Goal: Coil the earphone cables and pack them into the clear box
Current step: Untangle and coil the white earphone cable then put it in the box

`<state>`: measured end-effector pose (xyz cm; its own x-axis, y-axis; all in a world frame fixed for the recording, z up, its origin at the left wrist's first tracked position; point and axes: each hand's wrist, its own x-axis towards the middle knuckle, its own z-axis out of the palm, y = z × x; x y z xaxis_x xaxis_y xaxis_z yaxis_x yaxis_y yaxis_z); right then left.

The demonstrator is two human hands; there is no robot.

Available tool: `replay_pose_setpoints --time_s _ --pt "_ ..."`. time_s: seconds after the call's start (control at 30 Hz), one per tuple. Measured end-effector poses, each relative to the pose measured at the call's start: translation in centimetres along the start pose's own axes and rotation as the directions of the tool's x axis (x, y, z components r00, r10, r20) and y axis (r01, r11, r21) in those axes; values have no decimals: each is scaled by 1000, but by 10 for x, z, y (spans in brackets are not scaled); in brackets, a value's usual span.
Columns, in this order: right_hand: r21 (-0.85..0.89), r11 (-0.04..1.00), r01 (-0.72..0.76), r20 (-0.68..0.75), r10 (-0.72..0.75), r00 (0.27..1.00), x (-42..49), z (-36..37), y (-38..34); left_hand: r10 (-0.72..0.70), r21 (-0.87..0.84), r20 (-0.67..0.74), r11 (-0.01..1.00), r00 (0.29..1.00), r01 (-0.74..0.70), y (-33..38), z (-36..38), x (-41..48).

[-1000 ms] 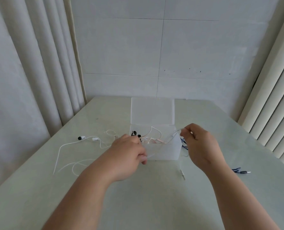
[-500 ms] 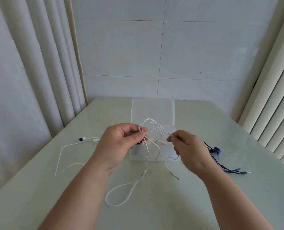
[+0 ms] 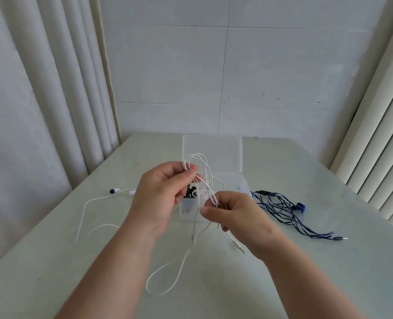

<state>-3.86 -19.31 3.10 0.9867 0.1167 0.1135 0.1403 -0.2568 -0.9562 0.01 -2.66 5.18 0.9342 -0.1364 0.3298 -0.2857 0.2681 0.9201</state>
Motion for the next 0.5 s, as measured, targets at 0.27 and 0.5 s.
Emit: replay_pose_setpoints --time_s 0.27,0.5 --pt "12 1000 -7 114 5 993 -4 9 -4 33 -13 -10 999 999 -33 -2 2 -1" --pt "171 982 -79 104 61 993 -6 -6 -8 -169 -377 -105 919 980 118 4 -2 3"
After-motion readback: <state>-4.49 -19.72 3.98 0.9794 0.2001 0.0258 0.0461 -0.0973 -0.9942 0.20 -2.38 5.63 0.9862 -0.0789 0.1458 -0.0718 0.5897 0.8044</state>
